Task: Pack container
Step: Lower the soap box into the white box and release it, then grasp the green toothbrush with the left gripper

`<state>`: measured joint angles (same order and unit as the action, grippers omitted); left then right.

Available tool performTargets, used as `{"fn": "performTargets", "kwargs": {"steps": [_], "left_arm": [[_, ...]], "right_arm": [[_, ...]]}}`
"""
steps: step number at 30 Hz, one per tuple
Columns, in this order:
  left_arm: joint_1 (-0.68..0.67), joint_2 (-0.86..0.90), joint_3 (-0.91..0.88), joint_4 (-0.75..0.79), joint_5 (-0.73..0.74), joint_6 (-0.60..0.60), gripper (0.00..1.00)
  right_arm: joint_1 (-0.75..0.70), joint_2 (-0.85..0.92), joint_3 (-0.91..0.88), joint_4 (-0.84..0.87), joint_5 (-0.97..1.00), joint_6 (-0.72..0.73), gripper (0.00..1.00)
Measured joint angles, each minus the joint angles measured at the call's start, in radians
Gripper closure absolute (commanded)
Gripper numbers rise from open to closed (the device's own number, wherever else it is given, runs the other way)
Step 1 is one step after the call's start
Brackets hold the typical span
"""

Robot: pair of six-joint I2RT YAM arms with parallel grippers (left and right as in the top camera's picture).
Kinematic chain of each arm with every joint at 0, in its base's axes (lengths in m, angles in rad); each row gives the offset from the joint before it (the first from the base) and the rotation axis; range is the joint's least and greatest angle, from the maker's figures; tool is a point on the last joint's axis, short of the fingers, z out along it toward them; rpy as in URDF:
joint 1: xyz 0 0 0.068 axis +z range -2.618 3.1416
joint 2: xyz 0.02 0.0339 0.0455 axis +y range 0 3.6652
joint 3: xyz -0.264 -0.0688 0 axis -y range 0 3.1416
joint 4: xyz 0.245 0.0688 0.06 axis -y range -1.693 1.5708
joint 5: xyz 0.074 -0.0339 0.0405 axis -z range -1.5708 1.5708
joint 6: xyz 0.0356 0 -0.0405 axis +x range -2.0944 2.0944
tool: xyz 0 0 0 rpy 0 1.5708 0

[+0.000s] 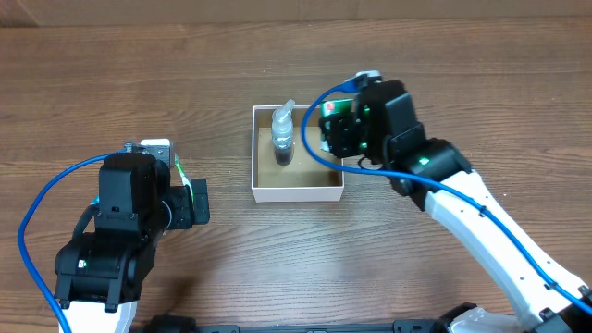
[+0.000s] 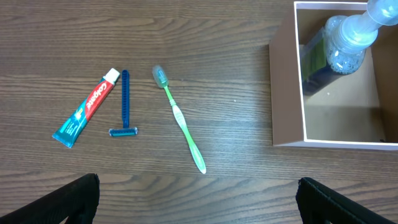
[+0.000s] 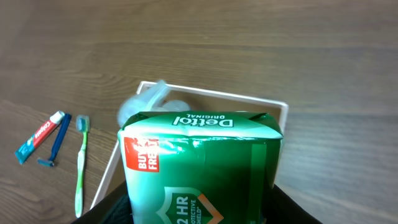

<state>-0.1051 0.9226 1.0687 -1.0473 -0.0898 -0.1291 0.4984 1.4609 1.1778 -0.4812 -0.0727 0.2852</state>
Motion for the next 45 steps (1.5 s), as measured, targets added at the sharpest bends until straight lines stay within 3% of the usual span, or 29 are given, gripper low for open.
{"fn": "performTargets", "kwargs": {"steps": [7, 8, 11, 14, 20, 24, 27, 30, 32, 37, 41, 45], "left_arm": [[0.0, 0.0, 0.0, 0.0, 0.0, 0.0, 0.0], [0.0, 0.0, 0.0, 0.0, 0.0, 0.0, 0.0], [0.0, 0.0, 0.0, 0.0, 0.0, 0.0, 0.0], [0.0, 0.0, 0.0, 0.0, 0.0, 0.0, 0.0], [0.0, 0.0, 0.0, -0.005, 0.0, 0.0, 0.0], [0.0, 0.0, 0.0, -0.005, 0.0, 0.0, 0.0], [0.0, 0.002, 0.0, -0.003, 0.0, 0.0, 0.0], [0.0, 0.002, 0.0, 0.012, 0.003, -0.002, 0.0], [0.0, 0.003, 0.0, 0.019, 0.003, -0.017, 0.0], [0.0, 0.107, 0.039, 0.023, 0.003, -0.138, 0.0], [0.0, 0.379, 0.128, 0.064, 0.003, -0.22, 0.0], [0.027, 0.632, 0.13, 0.135, 0.017, -0.31, 0.0]], "right_arm": [[0.021, 0.214, 0.0, 0.064, 0.003, -0.026, 0.96], [0.021, 0.237, 0.0, 0.07, 0.005, -0.032, 0.91], [0.021, 0.263, 0.0, 0.1, 0.014, -0.039, 0.36], [0.021, 0.265, 0.0, 0.123, 0.04, -0.047, 0.0], [0.026, 0.228, 0.0, 0.113, 0.113, -0.05, 0.0], [0.025, -0.03, 0.004, -0.003, 0.271, -0.018, 0.0], [-0.013, -0.22, 0.014, -0.271, 0.426, 0.132, 0.0], [-0.09, -0.351, 0.013, -0.639, 0.504, 0.384, 0.0], [-0.093, -0.389, 0.01, -0.721, 0.481, 0.437, 0.0], [-0.093, -0.442, 0.01, -0.769, 0.375, 0.365, 0.0], [-0.103, -0.435, 0.01, -0.77, 0.352, 0.244, 0.0], [-0.223, -0.407, 0.01, -0.767, 0.312, 0.138, 0.0]]}}
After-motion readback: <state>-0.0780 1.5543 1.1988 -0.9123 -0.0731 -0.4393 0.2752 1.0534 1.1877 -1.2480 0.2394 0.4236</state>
